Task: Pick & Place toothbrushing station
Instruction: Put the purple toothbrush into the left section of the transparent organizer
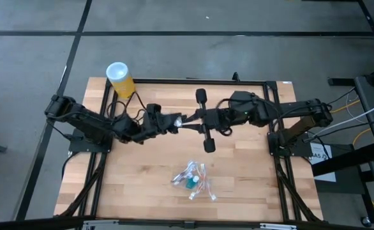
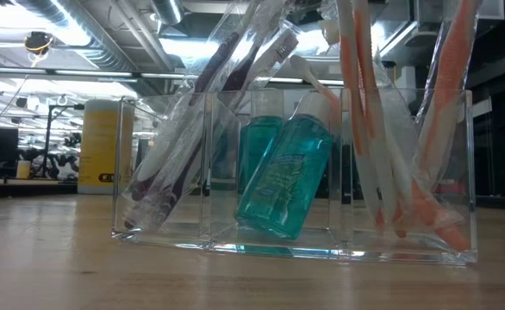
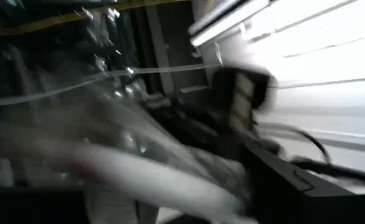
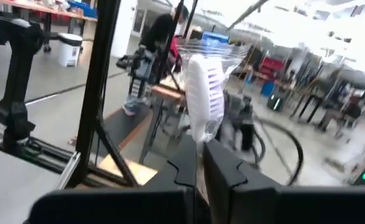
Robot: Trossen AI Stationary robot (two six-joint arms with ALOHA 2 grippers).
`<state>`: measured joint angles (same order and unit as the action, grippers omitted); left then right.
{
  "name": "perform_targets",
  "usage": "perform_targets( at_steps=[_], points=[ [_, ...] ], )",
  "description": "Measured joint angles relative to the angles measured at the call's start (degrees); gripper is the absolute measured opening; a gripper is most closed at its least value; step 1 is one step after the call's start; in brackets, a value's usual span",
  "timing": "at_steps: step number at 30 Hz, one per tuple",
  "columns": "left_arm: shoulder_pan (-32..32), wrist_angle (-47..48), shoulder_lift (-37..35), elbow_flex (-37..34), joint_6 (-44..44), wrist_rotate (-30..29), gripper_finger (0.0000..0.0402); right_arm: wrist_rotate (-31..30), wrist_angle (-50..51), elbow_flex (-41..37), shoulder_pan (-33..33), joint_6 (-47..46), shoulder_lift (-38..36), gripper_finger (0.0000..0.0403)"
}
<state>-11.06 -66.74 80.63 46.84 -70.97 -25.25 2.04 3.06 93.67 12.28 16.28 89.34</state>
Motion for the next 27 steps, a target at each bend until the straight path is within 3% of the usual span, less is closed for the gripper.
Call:
perform_targets(
  at_steps=[6,13,21,27],
  points=[
    [3.7,-0.3,0.0,-0.2,2.4,-1.8,0.0223,-0.8,-5.1,0.2,1.1,1.8,-0.5,0.0010],
    [11.0,-0.1,-3.7,-5.1,6.9,4.2,0.0223,-2.3,-4.0,0.2,2.8,0.1,-1.1,0.0010],
    [19.0,1.2,-16.4,-13.7,7.6,19.0,0.0219,-1.8,8.5,0.2,7.2,-8.9,-0.7,0.0010],
    [18.5,15.0,-28.2,-13.8,14.5,19.0,0.0194,6.8,1.6,-5.3,7.7,-17.1,1.0,0.0010]
  ],
)
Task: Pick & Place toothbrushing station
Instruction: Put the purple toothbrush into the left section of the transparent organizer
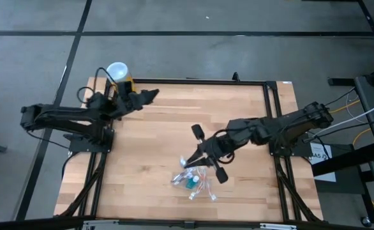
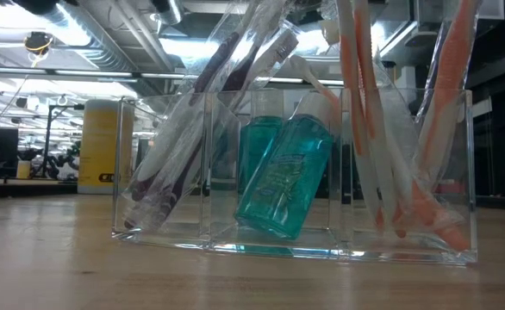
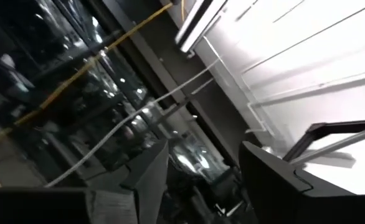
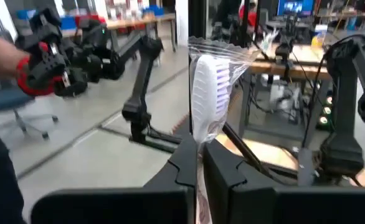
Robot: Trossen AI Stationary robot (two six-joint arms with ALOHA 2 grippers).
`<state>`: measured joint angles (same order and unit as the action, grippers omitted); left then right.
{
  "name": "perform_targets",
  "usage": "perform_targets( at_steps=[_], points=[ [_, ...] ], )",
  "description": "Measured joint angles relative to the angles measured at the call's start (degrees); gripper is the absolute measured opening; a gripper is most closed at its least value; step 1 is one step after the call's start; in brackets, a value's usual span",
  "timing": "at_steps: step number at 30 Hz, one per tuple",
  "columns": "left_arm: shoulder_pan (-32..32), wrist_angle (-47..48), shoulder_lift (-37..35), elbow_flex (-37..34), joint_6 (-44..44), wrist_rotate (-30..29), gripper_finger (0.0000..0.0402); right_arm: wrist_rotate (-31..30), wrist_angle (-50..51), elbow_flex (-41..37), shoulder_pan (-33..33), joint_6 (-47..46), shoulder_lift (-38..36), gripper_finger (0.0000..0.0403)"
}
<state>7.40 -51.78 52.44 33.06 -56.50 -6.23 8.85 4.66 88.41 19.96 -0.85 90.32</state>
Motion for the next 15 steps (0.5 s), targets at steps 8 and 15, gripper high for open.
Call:
perform_targets(
  at_steps=[8,15],
  points=[
    [-5.5,8.6,-9.1,0.0,5.8,-4.5,0.0173,1.5,-18.3,-8.6,0.5,-4.5,3.2,0.0010],
    [-13.7,8.8,-9.2,0.0,10.6,-9.6,0.0172,2.0,-26.5,-13.5,-1.8,-7.5,8.4,0.0010]
  ],
)
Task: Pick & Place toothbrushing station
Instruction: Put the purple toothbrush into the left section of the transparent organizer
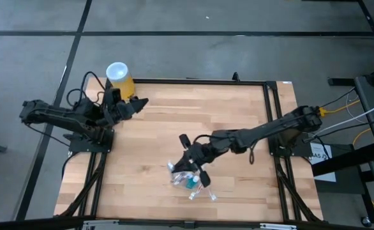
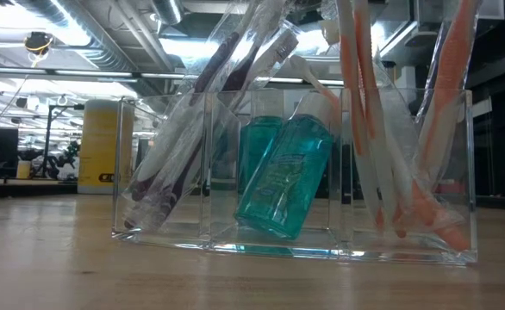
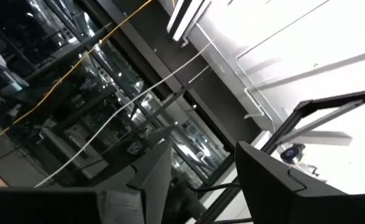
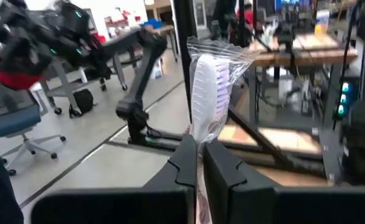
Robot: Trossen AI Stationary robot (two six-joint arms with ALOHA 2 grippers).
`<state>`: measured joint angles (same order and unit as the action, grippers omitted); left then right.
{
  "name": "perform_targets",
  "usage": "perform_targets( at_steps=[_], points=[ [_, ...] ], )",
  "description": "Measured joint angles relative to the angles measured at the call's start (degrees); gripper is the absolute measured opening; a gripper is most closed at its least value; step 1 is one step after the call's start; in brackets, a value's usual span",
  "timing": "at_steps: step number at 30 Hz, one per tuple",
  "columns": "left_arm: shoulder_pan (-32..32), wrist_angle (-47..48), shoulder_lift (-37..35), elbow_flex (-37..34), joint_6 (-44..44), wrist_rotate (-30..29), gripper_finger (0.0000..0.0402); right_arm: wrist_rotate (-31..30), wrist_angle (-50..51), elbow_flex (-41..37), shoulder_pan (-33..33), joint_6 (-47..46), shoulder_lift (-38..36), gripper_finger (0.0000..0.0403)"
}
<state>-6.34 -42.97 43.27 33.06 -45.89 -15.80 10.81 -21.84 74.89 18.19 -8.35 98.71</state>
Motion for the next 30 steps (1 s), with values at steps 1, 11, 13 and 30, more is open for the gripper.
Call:
perform_targets(
  at_steps=[1,11,13,30],
  points=[
    [-1.2,0.1,0.1,0.0,0.6,-1.0,0.0172,0.1,-0.2,-0.4,-0.4,-0.4,0.6,0.0010],
    [-11.5,-2.9,0.1,0.0,7.5,-8.8,0.0173,2.8,-1.3,-0.9,-2.0,-3.3,8.6,0.0010],
    [-13.4,-3.6,0.1,0.0,9.2,-10.1,0.0173,3.4,-1.3,-0.9,-2.2,-3.4,9.6,0.0010],
    [-30.5,-13.7,3.2,0.1,22.6,-20.4,0.0173,3.4,12.7,-0.7,-3.6,-3.8,11.7,0.0031]
  ],
)
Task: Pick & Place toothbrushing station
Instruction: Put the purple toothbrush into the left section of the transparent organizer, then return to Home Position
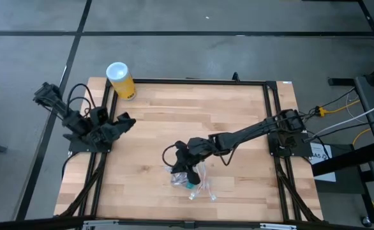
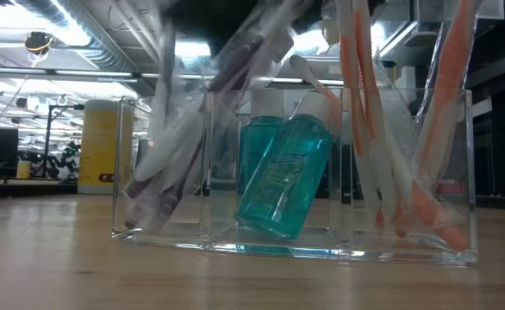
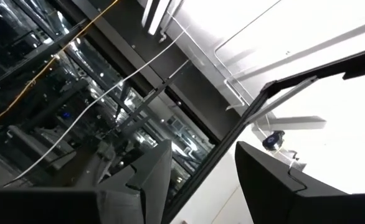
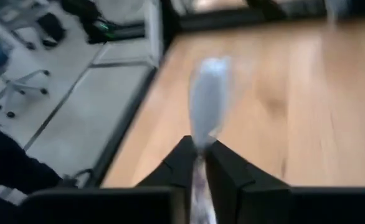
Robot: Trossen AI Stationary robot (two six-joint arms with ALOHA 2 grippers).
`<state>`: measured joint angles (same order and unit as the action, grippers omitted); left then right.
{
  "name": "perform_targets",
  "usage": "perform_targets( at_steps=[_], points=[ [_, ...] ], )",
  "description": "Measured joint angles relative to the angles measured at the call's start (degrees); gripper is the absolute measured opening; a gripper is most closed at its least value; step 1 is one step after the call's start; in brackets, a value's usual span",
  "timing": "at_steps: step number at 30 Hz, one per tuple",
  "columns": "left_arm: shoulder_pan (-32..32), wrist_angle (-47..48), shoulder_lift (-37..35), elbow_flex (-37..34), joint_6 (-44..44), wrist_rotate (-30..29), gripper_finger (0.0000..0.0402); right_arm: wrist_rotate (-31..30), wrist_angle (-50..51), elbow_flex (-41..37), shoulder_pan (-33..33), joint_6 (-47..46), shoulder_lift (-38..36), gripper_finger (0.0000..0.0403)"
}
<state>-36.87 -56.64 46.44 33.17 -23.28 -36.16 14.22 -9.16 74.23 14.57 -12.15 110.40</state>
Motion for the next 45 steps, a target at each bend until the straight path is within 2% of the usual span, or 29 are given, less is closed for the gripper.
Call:
perform_targets(
  at_steps=[3,8,14,24,30,35,41,43,45],
  points=[
    [-1.7,-4.6,2.4,0.1,2.4,-0.2,0.0173,-1.5,2.2,0.0,-0.1,-4.8,1.7,0.0073],
    [-4.1,-7.9,5.9,2.2,6.6,-0.4,0.0173,1.6,1.3,-0.1,-0.1,-8.5,2.0,0.0135],
    [-5.7,-7.9,8.3,5.0,9.1,-1.1,0.0173,2.3,0.3,1.4,-0.6,-11.1,0.2,0.0170],
    [-7.1,-7.9,9.8,6.4,11.6,-3.4,0.0173,0.4,0.7,6.2,-1.9,-9.7,-2.7,0.0173],
    [-11.1,-4.6,9.9,6.4,14.3,-14.7,0.0173,-0.4,3.8,6.4,-4.6,-9.7,-7.4,0.0173],
    [-14.3,-0.3,10.1,6.4,12.7,-23.0,0.0173,-4.9,9.4,6.4,-5.9,-6.9,-14.1,0.0173],
    [-15.1,9.3,13.0,6.4,3.9,-30.0,0.0173,-7.2,14.6,6.4,-4.9,-4.3,-24.5,0.0174],
    [-14.2,10.4,15.1,6.4,3.7,-29.0,0.0173,-7.5,16.5,6.4,-3.9,-3.5,-29.1,0.0174],
    [-12.4,8.9,16.8,6.4,7.7,-25.4,0.0173,-9.2,20.7,6.4,-2.4,-2.6,-34.1,0.0174]
  ],
)
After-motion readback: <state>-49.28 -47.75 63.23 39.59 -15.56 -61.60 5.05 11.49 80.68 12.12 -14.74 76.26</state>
